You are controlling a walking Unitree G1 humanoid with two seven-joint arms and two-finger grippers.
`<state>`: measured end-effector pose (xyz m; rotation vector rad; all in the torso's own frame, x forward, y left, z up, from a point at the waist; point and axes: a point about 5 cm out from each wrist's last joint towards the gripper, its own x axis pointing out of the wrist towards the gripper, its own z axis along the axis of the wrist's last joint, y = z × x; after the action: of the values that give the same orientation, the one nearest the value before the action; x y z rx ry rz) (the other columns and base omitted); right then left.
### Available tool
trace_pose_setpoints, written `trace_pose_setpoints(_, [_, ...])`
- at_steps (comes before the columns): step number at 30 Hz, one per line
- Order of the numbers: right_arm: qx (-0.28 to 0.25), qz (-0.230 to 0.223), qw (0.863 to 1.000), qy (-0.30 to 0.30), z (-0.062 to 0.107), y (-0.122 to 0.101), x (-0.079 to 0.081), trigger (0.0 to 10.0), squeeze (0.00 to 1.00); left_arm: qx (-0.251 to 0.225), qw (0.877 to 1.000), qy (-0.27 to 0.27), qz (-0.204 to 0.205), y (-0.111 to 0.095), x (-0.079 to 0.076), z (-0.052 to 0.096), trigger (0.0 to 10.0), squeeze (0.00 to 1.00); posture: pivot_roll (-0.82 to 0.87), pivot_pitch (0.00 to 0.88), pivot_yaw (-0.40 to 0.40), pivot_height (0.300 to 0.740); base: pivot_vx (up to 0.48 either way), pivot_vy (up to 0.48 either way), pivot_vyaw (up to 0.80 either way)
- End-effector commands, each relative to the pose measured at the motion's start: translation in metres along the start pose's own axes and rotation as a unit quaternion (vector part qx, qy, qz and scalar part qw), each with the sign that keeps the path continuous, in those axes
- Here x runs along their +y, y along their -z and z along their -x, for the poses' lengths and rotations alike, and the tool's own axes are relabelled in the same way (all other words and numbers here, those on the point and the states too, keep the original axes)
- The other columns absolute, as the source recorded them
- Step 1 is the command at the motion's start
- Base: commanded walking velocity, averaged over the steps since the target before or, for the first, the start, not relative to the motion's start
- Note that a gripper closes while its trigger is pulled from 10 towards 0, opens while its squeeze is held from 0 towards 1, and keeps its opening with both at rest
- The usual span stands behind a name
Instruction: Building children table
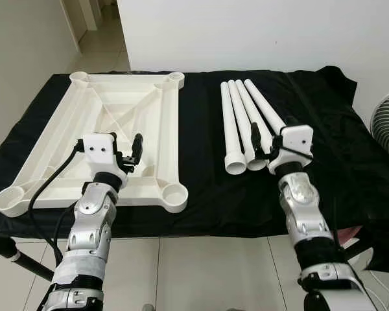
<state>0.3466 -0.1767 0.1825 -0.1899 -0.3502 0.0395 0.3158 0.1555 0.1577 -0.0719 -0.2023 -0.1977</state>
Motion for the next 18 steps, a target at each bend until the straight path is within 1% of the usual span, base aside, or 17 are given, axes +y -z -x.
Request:
trace_pose_setpoints(1, [0.019, -0.012, 1.000, 0.015, -0.005, 0.002, -0.007, 10.0, 0.00, 0.018, 0.997, 0.071, 0.001, 0.001, -0.014, 0.000, 10.0, 0.00, -0.13, 0.015, 0.058, 0.740, 0.000, 0.000, 0.00])
trace_pose_setpoints(2, [0.022, -0.015, 1.000, 0.017, -0.007, 0.002, -0.008, 10.0, 0.00, 0.021, 0.996, 0.084, -0.002, 0.001, -0.017, 0.000, 10.0, 0.00, -0.13, 0.015, 0.058, 0.740, 0.000, 0.000, 0.00])
trace_pose_setpoints(4, [0.024, -0.016, 0.999, 0.017, -0.008, 0.002, -0.009, 10.0, 0.00, 0.021, 0.996, 0.089, -0.005, 0.001, -0.018, 0.000, 10.0, 0.00, -0.13, 0.015, 0.058, 0.740, 0.000, 0.000, 0.00])
trace_pose_setpoints(8, [0.050, -0.026, 0.998, 0.022, -0.016, 0.005, -0.015, 10.0, 0.00, 0.026, 0.992, 0.122, -0.007, -0.002, -0.029, -0.003, 10.0, 0.00, -0.14, 0.019, 0.062, 0.740, 0.000, 0.000, 0.00])
trace_pose_setpoints(13, [0.070, -0.043, 0.996, 0.037, -0.018, 0.009, -0.020, 10.0, 0.00, 0.028, 0.992, 0.124, -0.005, -0.003, -0.032, -0.004, 10.0, 0.00, -0.15, 0.024, 0.066, 0.740, 0.000, 0.000, 0.00])
trace_pose_setpoints(14, [0.083, -0.052, 0.994, 0.045, -0.018, 0.012, -0.023, 10.0, 0.00, 0.034, 0.991, 0.128, 0.000, -0.003, -0.036, -0.003, 10.0, 0.00, -0.15, 0.026, 0.064, 0.740, 0.000, 0.000, 0.00])
trace_pose_setpoints(18, [0.094, -0.054, 0.993, 0.046, -0.017, 0.015, -0.025, 10.0, 0.00, 0.037, 0.990, 0.138, 0.003, -0.003, -0.040, -0.001, 10.0, 0.00, -0.14, 0.029, 0.061, 0.740, 0.000, 0.000, 0.00])
